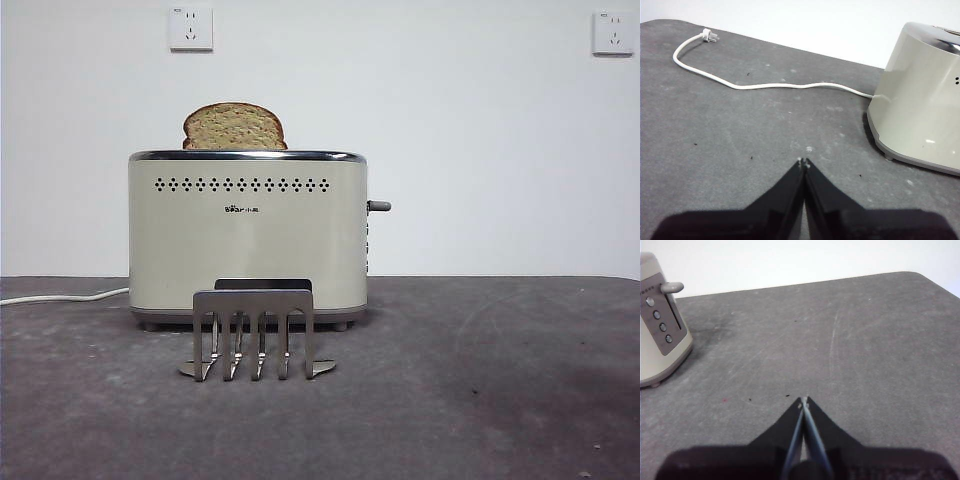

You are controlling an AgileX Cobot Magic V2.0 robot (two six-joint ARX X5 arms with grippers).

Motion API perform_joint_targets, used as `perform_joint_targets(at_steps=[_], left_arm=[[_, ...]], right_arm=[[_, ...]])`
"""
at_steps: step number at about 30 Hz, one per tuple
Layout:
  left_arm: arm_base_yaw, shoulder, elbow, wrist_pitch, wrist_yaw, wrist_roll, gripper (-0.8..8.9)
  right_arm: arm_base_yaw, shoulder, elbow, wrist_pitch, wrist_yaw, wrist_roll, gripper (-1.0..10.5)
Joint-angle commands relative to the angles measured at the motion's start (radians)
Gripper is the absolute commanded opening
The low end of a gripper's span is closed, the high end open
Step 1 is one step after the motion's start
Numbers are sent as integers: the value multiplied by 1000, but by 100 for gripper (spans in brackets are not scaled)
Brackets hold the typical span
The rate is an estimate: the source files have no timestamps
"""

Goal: Pick up a slice of bread from the rack,put the bread on the toaster,press the button

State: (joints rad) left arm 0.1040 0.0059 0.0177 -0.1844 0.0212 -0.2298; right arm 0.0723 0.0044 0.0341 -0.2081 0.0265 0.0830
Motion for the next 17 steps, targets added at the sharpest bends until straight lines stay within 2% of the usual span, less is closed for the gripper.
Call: perform_joint_targets(at_steps=[1,5,8,17], left_arm=[[2,-3,-13,0,6,-6,-3],[2,-3,-13,0,6,-6,-3],[2,-3,-13,0,6,-6,-3],[2,-3,-13,0,6,-6,-3]], right_arm=[[1,-3,-19,10,-2,-7,1],[1,-3,-19,10,-2,-29,1],[1,-3,-19,12,0,6,1],[1,2,-19,12,6,6,1]])
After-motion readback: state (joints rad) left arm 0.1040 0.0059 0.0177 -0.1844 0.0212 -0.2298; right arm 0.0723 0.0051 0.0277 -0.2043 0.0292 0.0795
